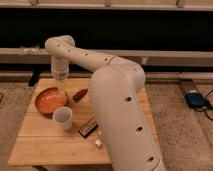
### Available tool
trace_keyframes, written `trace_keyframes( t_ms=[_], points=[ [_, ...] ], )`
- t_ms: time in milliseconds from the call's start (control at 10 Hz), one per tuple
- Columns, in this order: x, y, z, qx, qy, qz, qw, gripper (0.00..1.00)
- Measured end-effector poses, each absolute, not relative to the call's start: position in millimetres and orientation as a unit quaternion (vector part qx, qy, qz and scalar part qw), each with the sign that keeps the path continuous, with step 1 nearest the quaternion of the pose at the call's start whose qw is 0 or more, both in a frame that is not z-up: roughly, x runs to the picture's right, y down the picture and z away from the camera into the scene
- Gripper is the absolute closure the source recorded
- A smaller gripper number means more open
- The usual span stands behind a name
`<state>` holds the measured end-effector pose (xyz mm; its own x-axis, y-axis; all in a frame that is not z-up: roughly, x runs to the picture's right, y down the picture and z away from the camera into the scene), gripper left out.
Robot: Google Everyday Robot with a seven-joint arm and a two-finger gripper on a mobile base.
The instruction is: Place the white sponge in the ceramic bowl
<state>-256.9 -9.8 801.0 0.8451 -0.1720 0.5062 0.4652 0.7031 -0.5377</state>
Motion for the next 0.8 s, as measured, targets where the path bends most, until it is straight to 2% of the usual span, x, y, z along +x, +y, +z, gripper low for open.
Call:
trace_keyframes(
  t_ms=[800],
  points=[
    [-247.9,-3.2,806.3,-0.344,-0.203,-0.184,0.898,0.3]
  ],
)
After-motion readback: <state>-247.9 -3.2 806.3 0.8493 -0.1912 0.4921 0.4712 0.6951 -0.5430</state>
